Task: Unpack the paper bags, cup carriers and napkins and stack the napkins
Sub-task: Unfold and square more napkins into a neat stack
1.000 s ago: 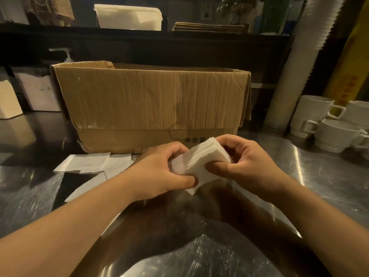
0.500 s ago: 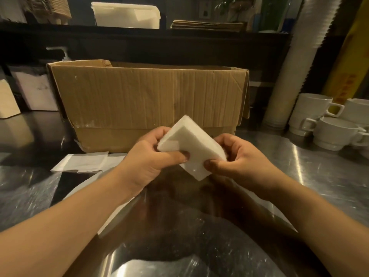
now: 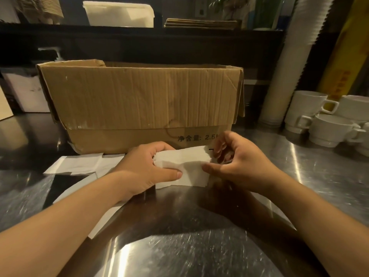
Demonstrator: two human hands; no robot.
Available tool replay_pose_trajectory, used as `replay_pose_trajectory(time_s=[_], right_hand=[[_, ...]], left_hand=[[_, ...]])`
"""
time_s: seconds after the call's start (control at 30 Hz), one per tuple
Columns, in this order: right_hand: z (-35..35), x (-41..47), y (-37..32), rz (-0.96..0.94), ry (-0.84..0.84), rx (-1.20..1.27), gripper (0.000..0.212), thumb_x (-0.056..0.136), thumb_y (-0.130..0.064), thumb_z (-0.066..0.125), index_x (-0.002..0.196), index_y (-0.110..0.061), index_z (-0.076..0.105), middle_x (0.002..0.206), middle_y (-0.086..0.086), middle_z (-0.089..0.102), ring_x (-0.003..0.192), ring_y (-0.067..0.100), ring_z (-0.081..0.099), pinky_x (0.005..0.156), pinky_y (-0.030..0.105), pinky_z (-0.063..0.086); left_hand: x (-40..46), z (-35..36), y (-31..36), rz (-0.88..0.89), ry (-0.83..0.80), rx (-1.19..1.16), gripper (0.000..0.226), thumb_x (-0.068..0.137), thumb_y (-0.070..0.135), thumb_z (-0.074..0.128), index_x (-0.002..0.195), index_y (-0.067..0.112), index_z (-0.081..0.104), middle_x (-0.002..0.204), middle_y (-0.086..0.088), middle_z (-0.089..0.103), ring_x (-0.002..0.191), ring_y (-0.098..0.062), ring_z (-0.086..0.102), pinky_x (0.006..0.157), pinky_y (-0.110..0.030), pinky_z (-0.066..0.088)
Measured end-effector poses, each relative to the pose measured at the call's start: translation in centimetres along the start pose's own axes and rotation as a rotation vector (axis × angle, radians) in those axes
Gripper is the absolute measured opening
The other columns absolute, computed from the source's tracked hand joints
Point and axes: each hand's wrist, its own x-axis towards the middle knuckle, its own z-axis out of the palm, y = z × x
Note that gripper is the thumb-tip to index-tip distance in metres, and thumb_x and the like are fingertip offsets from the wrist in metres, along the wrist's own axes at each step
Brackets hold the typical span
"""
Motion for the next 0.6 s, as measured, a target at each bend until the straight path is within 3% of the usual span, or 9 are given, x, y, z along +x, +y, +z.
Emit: replay_pose_trajectory(time_s=[0.2, 0.47, 0.6], right_hand=[[0.04, 0.26, 0.49, -0.009, -0.022, -0.058, 0.034, 0.076, -0.039, 0.086, 0.103, -0.034, 0.067, 0.097, -0.014, 0.067, 0.087, -0.004, 0.063, 0.067, 0.012, 0.053], [0.35, 0.32, 0.74, 0.076, -0.067, -0.065, 0.046, 0.076, -0.035, 0.088, 0.114, -0.033, 0.062, 0.099, -0.013, 0.067, 0.089, 0.006, 0.066, 0.076, 0.022, 0.059], [0.34, 0.36, 0.75, 0.086, -0.073, -0.054, 0.037, 0.079, -0.035, 0.085, 0.109, -0.029, 0.066, 0.101, -0.009, 0.068, 0.089, 0.009, 0.067, 0.078, 0.028, 0.061]], left_hand=[[0.01, 0.06, -0.03, 0.021, -0.019, -0.059, 0.033, 0.073, 0.020, 0.093, 0.097, 0.034, 0.076, 0.091, 0.004, 0.079, 0.085, -0.016, 0.074, 0.081, -0.036, 0.060], [0.00, 0.01, -0.04, 0.018, -0.032, -0.084, 0.034, 0.072, 0.020, 0.094, 0.098, 0.033, 0.076, 0.092, 0.002, 0.079, 0.088, -0.021, 0.074, 0.084, -0.042, 0.060], [-0.03, -0.02, -0.09, 0.019, -0.041, -0.102, 0.036, 0.071, 0.019, 0.094, 0.099, 0.032, 0.076, 0.094, 0.002, 0.079, 0.088, -0.019, 0.074, 0.079, -0.037, 0.060]])
